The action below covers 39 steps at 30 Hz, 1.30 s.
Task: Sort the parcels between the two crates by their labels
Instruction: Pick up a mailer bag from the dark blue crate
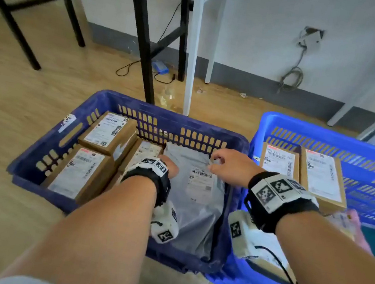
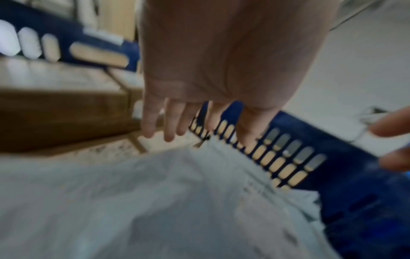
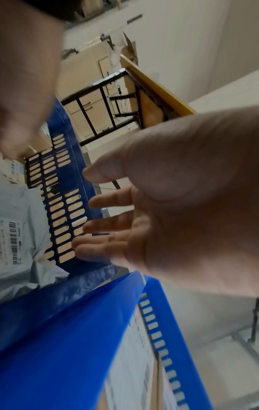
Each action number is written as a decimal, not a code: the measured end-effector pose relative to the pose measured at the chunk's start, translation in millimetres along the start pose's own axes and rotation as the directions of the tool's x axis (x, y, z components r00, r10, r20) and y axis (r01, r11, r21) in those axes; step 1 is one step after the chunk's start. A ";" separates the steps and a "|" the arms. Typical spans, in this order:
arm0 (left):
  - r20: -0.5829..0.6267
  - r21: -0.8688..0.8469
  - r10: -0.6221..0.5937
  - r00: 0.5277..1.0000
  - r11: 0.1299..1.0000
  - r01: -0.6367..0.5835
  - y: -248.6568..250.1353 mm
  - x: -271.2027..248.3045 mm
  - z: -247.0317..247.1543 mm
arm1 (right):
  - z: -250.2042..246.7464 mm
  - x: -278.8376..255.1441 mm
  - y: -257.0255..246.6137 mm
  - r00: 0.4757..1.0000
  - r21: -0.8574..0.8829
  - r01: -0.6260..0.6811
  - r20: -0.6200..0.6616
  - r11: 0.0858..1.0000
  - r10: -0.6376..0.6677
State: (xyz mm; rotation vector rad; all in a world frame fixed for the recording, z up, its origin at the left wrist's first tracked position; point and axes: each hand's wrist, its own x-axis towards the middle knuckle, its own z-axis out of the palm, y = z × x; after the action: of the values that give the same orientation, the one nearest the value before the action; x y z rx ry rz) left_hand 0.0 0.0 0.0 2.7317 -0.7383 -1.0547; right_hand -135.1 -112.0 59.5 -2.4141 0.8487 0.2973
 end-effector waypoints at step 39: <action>-0.154 -0.589 0.050 0.987 0.797 -0.132 8.2 -79.5 -90.7 | -37.9 -59.4 29.4 0.949 0.536 -0.069 -0.224 0.842 0.220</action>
State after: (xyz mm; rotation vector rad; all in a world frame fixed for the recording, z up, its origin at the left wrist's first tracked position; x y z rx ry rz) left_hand 5.8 25.8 118.0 2.1650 -0.4108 -0.8821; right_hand -198.8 -122.5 100.3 -1.8989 1.0795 -0.2092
